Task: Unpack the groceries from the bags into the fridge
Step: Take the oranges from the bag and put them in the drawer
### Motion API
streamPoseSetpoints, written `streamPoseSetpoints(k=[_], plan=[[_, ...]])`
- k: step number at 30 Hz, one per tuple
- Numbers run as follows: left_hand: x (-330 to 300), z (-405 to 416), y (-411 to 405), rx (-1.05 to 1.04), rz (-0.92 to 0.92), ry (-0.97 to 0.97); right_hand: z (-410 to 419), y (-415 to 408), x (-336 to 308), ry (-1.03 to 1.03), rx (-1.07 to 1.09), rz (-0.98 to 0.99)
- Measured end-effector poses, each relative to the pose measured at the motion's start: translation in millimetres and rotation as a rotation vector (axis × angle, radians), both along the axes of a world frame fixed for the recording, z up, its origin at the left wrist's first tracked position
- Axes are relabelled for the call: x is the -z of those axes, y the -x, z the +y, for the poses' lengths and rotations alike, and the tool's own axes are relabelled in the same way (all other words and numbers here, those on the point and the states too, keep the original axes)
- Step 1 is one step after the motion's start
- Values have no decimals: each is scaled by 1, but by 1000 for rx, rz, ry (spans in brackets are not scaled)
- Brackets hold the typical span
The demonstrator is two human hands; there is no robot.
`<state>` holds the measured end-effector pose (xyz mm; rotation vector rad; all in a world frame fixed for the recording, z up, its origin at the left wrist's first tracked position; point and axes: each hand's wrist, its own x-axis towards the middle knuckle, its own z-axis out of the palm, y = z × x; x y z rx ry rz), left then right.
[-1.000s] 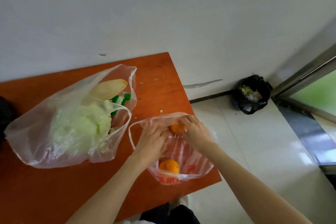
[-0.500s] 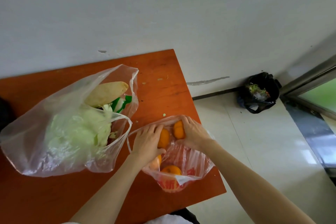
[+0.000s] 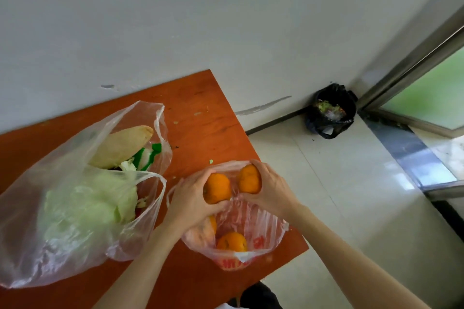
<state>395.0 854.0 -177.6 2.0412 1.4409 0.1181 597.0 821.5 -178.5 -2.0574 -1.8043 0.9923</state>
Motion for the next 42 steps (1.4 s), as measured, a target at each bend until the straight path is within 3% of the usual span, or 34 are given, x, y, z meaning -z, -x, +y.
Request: streamPoseSetpoints(k=[4, 8, 12, 16, 22, 31, 38, 42], plan=[[-22, -8, -14, -14, -142, 12, -21, -10, -18, -93, 173, 114], [-44, -21, -35, 24, -153, -14, -50, -23, -32, -125, 350, 198], [-53, -47, -64, 112, -249, -2, -104, -47, -40, -157, 511, 177], [-60, -99, -109, 265, -197, 94, -189, -76, -52, -219, 683, 127], [-64, -224, -176, 517, -245, 81, -361, -103, -64, -290, 988, 66], [-74, -449, -251, 927, -326, 226, -628, -94, -78, -306, 1434, -45], [-79, -588, -312, 1263, -302, 282, -768, -90, -90, -386, 1803, -101], [-70, -663, -347, 1384, -286, 312, -835, -102, -86, -344, 1904, -190]])
